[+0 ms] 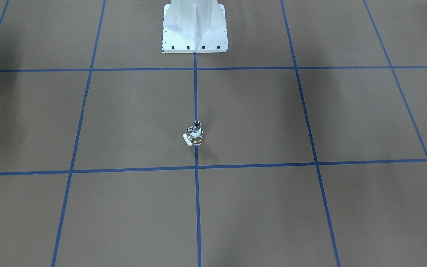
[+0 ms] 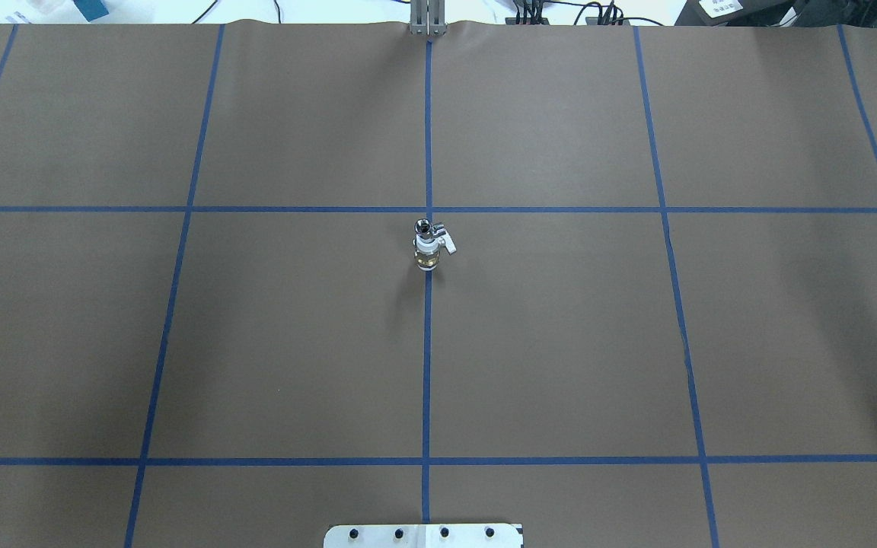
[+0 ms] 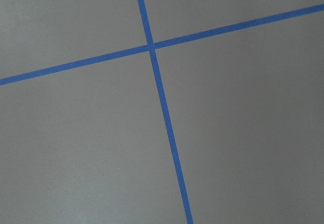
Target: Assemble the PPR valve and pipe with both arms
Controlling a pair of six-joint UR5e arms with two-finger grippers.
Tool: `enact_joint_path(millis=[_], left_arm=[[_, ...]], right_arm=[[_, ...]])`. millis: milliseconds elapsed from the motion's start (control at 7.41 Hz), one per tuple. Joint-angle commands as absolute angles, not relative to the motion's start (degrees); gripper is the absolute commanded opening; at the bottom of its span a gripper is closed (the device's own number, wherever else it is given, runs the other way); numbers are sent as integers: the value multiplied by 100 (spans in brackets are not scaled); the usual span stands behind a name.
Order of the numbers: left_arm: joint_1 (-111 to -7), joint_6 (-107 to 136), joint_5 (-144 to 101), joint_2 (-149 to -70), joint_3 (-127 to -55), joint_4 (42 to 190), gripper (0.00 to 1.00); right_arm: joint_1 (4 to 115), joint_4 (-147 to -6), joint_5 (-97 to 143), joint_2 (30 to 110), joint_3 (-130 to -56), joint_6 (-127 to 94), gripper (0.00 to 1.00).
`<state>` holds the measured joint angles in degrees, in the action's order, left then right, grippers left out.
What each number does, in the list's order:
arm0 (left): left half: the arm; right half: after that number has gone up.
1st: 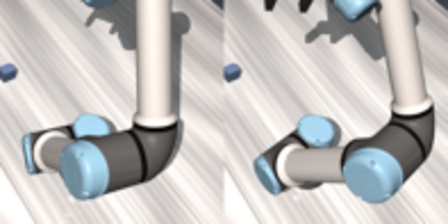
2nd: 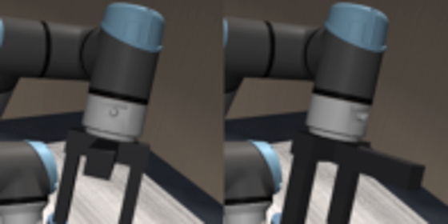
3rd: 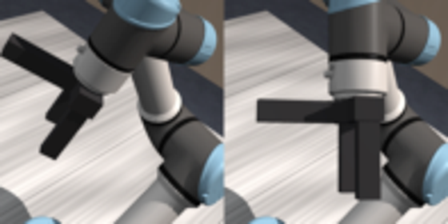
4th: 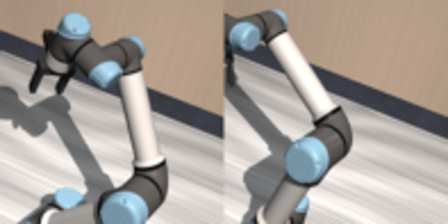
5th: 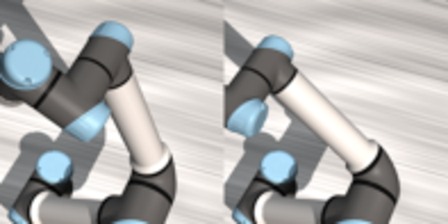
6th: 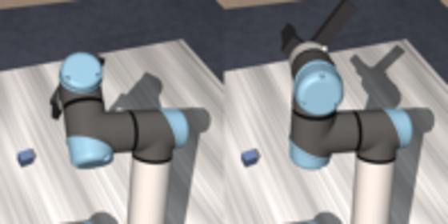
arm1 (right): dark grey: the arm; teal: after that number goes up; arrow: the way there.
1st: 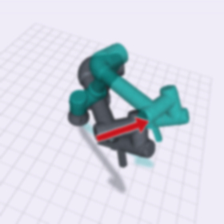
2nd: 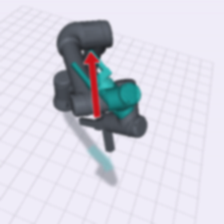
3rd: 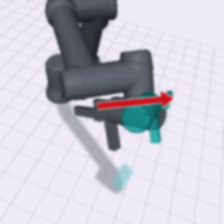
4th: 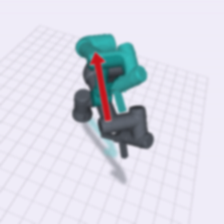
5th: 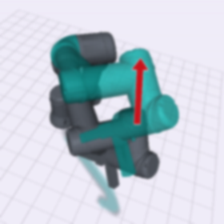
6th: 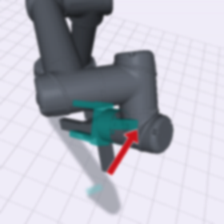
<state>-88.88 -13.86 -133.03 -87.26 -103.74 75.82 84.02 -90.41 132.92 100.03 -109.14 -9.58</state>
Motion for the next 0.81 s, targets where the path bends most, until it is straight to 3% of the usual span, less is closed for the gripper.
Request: enact_joint_path(millis=[0, 675], left_arm=[[-8894, -1397, -13315, -8684, -10380, 7585, 100], [-8895, -1389, -13315, -8692, -10424, 7594, 100]], right_arm=[[8402, -9044, 13289, 9985, -10925, -958, 100], [8394, -9236, 13289, 9949, -10881, -738, 100]])
